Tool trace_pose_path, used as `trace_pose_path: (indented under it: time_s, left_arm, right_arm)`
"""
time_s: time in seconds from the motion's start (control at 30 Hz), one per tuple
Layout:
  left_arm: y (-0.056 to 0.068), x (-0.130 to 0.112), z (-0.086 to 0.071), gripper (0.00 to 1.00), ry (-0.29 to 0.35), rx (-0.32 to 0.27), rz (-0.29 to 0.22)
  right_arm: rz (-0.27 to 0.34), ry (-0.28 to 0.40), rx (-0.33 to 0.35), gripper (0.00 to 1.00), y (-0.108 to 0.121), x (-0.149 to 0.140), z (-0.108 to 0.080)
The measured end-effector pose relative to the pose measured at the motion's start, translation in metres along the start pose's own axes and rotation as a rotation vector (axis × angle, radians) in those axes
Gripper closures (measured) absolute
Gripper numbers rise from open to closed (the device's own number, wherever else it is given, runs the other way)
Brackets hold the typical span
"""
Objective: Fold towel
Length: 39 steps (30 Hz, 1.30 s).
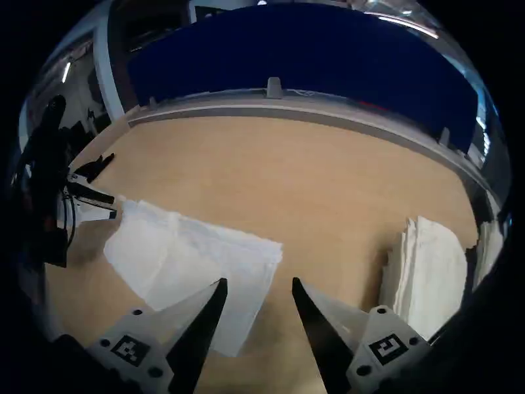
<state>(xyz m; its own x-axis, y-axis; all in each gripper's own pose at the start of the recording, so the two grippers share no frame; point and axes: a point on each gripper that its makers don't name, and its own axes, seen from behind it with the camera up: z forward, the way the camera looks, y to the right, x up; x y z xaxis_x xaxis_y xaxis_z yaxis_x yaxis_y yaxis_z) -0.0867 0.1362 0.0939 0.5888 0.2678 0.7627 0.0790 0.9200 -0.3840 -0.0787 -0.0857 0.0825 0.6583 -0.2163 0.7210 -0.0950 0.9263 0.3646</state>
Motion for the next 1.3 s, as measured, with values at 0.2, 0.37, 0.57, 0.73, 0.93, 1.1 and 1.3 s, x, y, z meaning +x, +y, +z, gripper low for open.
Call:
trace_pose_path:
  time_s: [0.2,0.37,0.57,0.73,0.93,1.1,1.3]
  left_arm:
    - [-0.001,0.003,-0.005,0.11,0.02,0.001,-0.017]
    - [-0.003,0.003,-0.009,0.08,0.03,0.009,-0.026]
    - [-0.006,0.002,-0.019,0.08,0.047,0.029,-0.031]
    - [-0.009,-0.001,-0.033,0.08,0.068,0.047,-0.053]
    - [-0.017,-0.007,-0.054,0.08,0.093,0.083,-0.075]
    - [-0.027,-0.018,-0.075,0.08,0.114,0.127,-0.098]
    - [-0.038,-0.041,-0.1,0.08,0.129,0.175,-0.159]
  right_arm:
    - [-0.011,0.007,-0.006,0.04,0.001,0.002,0.0]
    - [-0.011,0.01,-0.005,0.0,0.0,0.005,-0.001]
    - [-0.013,0.011,0.001,0.0,-0.004,0.004,-0.005]
    - [-0.022,0.006,0.02,0.0,-0.01,0.001,-0.009]
    - [-0.059,-0.004,0.043,0.0,-0.016,-0.002,-0.014]
    - [-0.093,-0.017,0.073,0.0,-0.022,-0.006,-0.018]
    - [-0.147,-0.044,0.108,0.0,-0.031,-0.016,-0.022]
